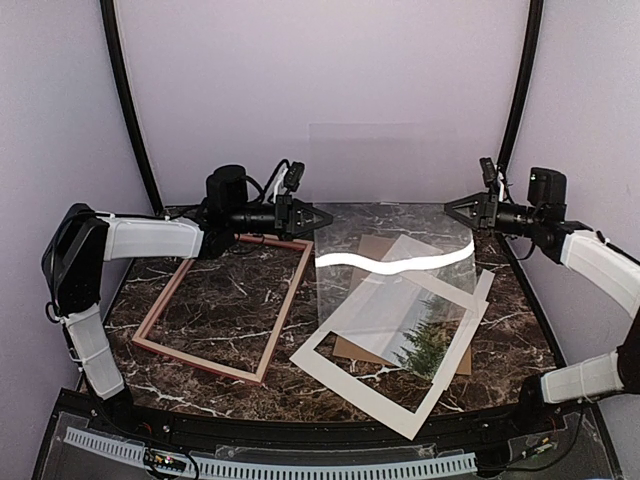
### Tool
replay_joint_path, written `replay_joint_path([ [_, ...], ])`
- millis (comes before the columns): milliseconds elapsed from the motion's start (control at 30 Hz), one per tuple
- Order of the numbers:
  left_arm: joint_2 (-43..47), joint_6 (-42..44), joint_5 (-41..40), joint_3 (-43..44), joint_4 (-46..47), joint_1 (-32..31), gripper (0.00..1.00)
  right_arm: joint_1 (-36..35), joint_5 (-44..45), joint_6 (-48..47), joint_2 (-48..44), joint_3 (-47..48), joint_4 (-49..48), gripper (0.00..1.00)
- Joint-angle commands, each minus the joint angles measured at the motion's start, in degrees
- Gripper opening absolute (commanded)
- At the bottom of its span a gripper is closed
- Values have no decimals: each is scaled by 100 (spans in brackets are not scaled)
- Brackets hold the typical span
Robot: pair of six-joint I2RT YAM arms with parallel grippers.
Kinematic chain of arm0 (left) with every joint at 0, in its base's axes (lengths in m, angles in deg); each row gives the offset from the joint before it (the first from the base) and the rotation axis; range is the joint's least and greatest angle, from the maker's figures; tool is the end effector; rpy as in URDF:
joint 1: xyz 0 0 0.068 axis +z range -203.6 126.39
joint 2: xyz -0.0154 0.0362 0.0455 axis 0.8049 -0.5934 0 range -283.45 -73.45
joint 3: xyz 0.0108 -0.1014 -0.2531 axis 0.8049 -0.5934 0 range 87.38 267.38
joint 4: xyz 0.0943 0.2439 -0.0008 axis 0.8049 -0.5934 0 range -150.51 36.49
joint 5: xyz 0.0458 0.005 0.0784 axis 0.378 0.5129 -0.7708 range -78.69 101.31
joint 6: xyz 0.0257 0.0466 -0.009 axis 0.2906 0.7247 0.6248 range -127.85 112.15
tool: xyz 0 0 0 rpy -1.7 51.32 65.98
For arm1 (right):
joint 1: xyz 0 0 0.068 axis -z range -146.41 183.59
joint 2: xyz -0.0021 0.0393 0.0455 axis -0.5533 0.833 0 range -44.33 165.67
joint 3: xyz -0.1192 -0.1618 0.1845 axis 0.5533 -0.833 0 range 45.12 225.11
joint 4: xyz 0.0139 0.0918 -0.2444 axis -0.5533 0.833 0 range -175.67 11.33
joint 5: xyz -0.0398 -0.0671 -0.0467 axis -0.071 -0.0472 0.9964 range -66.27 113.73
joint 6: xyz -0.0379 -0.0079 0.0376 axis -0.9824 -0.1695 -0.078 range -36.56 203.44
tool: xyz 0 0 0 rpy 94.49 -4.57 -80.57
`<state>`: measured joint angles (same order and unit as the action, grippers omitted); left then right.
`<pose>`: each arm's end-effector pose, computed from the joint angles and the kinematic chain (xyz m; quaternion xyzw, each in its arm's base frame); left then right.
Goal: Put the photo into the frame
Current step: Pass from the left arm to the right
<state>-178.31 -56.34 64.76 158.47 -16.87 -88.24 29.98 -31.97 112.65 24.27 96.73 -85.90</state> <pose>0.3291 -0.2622 0.2871 0.2493 0.6504 -0.6612 0.2786 0.2632 0.0461 0.3180 -0.1146 0.7537 0.5086 0.4001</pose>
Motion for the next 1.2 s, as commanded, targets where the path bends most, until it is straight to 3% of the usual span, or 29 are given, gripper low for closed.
replay_joint_path([
  [0, 352, -20, 24, 55, 199, 9, 0, -100, -116, -105, 109, 82, -120, 26],
  [300, 378, 227, -46, 50, -113, 9, 0, -112, -59, -218, 94, 169, 4, 18],
  [533, 391, 475, -144, 55, -429, 14, 0, -110, -33, -238, 96, 185, 1, 0],
  [600, 411, 561, -196, 42, -540, 28, 0, -113, -10, -232, 99, 212, 134, 0],
  [667, 451, 653, -284, 10, -658, 53, 5, -113, -42, -196, 95, 234, 157, 0],
  [733, 525, 723, -390, -54, -763, 129, 15, -113, -102, -90, 77, 229, 85, 0],
  [867, 743, 852, -710, -222, -1111, 384, 49, -113, -284, 290, -36, 209, -235, 0],
  [933, 904, 1000, -996, -300, -1492, 597, 59, -112, -325, 402, -91, 241, -249, 0],
  [1067, 1378, 1741, -2182, -243, -2932, 1035, 70, -113, -286, 515, -168, 466, -35, 0],
  [1167, 1527, 2483, -3696, -23, -4406, 1327, 77, -111, -290, 737, -183, 600, -15, 0],
])
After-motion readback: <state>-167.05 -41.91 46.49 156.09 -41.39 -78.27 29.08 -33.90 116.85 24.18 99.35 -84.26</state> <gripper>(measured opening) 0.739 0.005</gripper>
